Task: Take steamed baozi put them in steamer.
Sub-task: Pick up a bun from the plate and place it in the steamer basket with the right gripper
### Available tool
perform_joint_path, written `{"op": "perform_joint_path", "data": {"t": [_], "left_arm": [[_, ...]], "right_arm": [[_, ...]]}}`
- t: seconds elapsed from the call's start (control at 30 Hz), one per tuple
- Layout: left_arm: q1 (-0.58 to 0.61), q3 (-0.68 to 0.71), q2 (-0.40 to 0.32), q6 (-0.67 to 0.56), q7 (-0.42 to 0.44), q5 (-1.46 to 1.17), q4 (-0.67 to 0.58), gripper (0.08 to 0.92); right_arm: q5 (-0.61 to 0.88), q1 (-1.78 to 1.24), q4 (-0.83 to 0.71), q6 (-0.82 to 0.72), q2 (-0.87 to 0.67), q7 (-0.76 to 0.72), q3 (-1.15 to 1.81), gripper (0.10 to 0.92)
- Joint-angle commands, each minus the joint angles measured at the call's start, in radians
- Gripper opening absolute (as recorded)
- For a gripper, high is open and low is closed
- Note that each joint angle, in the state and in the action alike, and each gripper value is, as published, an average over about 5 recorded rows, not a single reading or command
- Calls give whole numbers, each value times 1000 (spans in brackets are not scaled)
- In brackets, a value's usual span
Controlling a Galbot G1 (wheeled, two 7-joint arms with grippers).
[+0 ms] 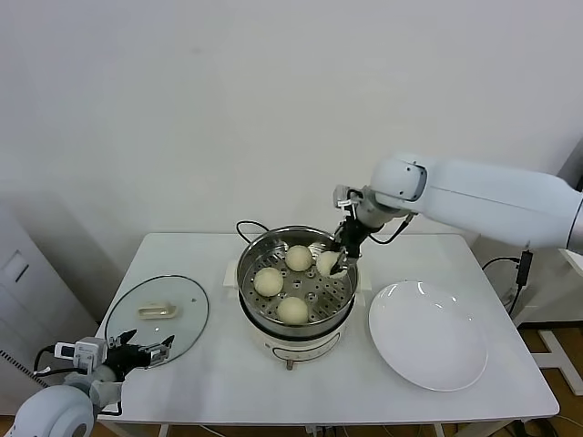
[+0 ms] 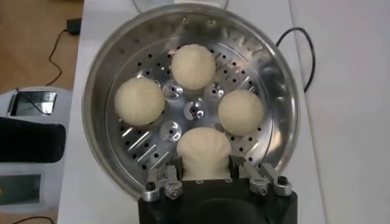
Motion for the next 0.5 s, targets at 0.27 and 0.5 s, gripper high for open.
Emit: {"op": "perform_joint_path", "data": {"t": [0.27,0.5], "left_arm": [[0,2,-5,-1,0,0,4,823],[2,1,-7,-3,1,0,6,823]], "right_arm": [[-33,-101,0,-27,16,64,21,475],[-24,-103,1,-27,15,72,32,531]]}}
